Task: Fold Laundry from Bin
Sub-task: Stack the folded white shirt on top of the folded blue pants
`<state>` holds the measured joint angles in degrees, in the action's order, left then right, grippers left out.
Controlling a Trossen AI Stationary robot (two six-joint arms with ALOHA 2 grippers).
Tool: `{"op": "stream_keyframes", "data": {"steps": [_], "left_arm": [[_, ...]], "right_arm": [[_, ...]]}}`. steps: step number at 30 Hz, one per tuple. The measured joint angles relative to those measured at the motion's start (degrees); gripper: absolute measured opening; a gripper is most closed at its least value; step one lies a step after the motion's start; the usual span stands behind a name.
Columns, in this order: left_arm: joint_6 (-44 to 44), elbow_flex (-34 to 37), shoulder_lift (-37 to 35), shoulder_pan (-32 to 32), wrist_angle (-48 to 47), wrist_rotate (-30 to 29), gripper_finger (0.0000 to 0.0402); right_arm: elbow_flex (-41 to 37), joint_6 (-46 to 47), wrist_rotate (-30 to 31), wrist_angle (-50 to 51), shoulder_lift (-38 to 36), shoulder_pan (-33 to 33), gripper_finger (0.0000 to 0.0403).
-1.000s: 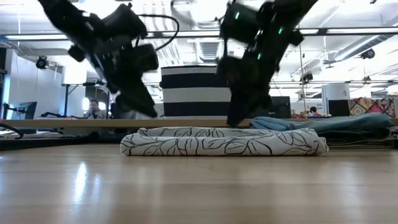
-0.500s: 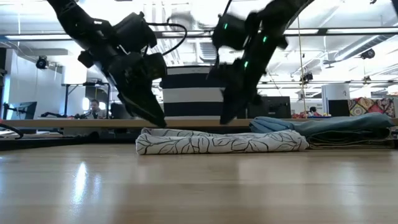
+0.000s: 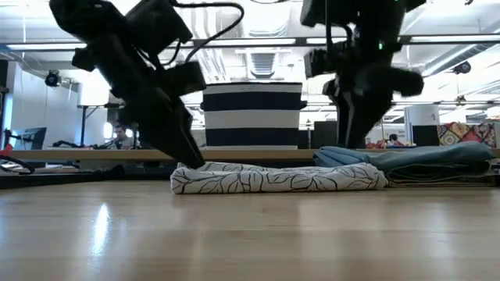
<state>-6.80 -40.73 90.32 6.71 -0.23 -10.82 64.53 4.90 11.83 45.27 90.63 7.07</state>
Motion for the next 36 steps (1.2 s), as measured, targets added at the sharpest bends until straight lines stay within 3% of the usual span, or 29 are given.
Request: {"op": "stream_keyframes", "data": {"steps": [6,20,26,30,32,36], "left_arm": [[-1.2,-0.1,5.4,0.4,1.9,-1.1,0.0233],[-1.0,-2.1,11.4,0.9,2.4,-1.0,0.0224],[-1.0,-2.1,13.0,0.6,5.3,0.1,0.0160],[-1.3,-2.0,12.4,0.2,4.9,0.2,0.0077],[-1.5,-2.0,11.4,0.1,4.4,0.6,0.0029],[-3.2,-1.6,6.7,-0.9,1.3,4.2,0.0020]], "right_arm": [[-4.7,-4.5,1.9,-1.1,0.4,0.1,0.0197],[-11.5,-8.7,3.7,-10.5,3.3,-3.8,0.0196],[-11.3,-11.3,1.2,-11.4,5.6,-4.9,0.0131],[-10.7,-10.6,-0.7,-11.0,5.1,-4.9,0.0043],[-9.6,-10.1,-0.9,-9.7,5.0,-4.9,0.0020],[-5.4,-9.4,-1.4,-4.6,3.5,-5.1,0.0010]]}}
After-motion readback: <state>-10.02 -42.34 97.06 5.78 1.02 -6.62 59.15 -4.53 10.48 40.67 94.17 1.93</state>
